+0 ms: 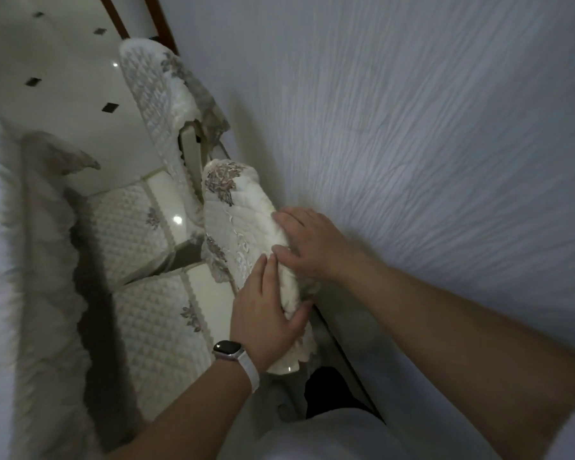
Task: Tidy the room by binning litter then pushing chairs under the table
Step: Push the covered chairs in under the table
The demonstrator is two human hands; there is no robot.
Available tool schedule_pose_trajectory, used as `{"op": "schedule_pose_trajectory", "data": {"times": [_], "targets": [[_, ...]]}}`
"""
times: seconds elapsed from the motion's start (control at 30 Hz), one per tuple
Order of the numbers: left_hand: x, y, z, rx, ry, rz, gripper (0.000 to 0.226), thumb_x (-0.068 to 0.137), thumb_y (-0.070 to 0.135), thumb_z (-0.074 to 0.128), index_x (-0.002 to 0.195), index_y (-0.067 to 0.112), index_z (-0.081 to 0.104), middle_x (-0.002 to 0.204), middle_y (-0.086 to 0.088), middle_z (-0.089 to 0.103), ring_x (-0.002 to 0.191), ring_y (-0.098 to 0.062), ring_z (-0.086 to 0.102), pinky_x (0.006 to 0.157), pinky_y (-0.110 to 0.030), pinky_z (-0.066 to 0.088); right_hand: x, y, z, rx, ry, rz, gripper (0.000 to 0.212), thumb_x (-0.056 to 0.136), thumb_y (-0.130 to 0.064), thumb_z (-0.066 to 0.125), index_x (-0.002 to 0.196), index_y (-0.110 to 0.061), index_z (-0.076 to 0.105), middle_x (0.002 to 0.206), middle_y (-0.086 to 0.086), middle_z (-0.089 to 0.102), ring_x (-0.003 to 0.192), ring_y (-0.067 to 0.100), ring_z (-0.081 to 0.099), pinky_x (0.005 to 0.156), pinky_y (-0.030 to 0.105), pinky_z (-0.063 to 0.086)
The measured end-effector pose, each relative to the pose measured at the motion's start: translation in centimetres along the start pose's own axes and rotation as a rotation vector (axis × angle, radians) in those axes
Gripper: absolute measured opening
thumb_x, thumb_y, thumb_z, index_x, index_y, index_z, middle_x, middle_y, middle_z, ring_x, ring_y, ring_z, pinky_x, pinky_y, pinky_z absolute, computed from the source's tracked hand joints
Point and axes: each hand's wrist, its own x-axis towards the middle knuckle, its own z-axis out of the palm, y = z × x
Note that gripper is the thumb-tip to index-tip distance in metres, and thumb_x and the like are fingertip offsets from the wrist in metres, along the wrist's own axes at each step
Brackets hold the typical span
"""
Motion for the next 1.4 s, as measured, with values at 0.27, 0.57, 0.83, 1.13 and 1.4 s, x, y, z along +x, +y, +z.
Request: {"op": "schedule_pose_trajectory", "data": {"times": [0.27, 0.57, 0.83, 1.13, 1.4], "targets": [[0.8, -0.3, 0.0, -0.033, -0.001, -0.002, 0.093, 0.077, 0.043, 0.062, 0.152, 0.004, 0.025, 0.155, -0.013, 0.035, 0.144, -0.024, 0.033, 0.106, -0.046, 0.043, 3.0, 1.3, 1.5, 0.155, -0.033, -0.058, 0.083, 0.08, -0.062, 0.04, 0.149, -0.016, 0.034, 0.152, 0.011, 0.034, 0.138, 0.027, 0.033, 0.114, 0.043, 0.029], [-0.3, -0.9, -0.6, -0.046, 0.007, -0.033, 0.093, 0.077, 0.044, 0.068, 0.152, 0.008, 0.026, 0.156, -0.011, 0.034, 0.142, -0.022, 0.037, 0.1, -0.04, 0.049, 3.3, -0.4, 2.2, 0.275, -0.033, -0.067, 0.081, 0.081, -0.049, 0.051, 0.15, -0.012, 0.031, 0.153, 0.01, 0.029, 0.135, 0.025, 0.035, 0.111, 0.038, 0.032], [-0.6, -1.9, -1.8, -0.043, 0.053, -0.072, 0.086, 0.076, 0.041, 0.064, 0.149, 0.008, 0.03, 0.15, -0.013, 0.041, 0.136, -0.024, 0.044, 0.092, -0.042, 0.054, 4.9, -2.1, 2.6, 0.275, -0.065, -0.097, 0.086, 0.078, -0.057, 0.042, 0.15, -0.013, 0.027, 0.155, 0.009, 0.024, 0.138, 0.026, 0.033, 0.113, 0.041, 0.031], [-0.9, -4.3, -3.2, -0.106, 0.124, -0.208, 0.083, 0.074, 0.034, 0.063, 0.148, 0.01, 0.034, 0.148, -0.007, 0.043, 0.135, -0.018, 0.043, 0.098, -0.033, 0.05, 7.9, -4.9, 4.8, 0.304, -0.069, -0.132, 0.085, 0.08, -0.055, 0.043, 0.151, -0.012, 0.027, 0.152, 0.007, 0.027, 0.137, 0.024, 0.033, 0.112, 0.04, 0.031], [-1.6, -7.4, -5.6, -0.11, 0.212, -0.321, 0.077, 0.072, 0.032, 0.059, 0.143, 0.008, 0.042, 0.142, -0.009, 0.05, 0.128, -0.02, 0.049, 0.095, -0.028, 0.046, 10.9, -8.9, 7.0, 0.35, -0.09, -0.232, 0.082, 0.08, -0.052, 0.045, 0.147, -0.006, 0.035, 0.148, 0.014, 0.034, 0.133, 0.028, 0.039, 0.109, 0.043, 0.036]]}}
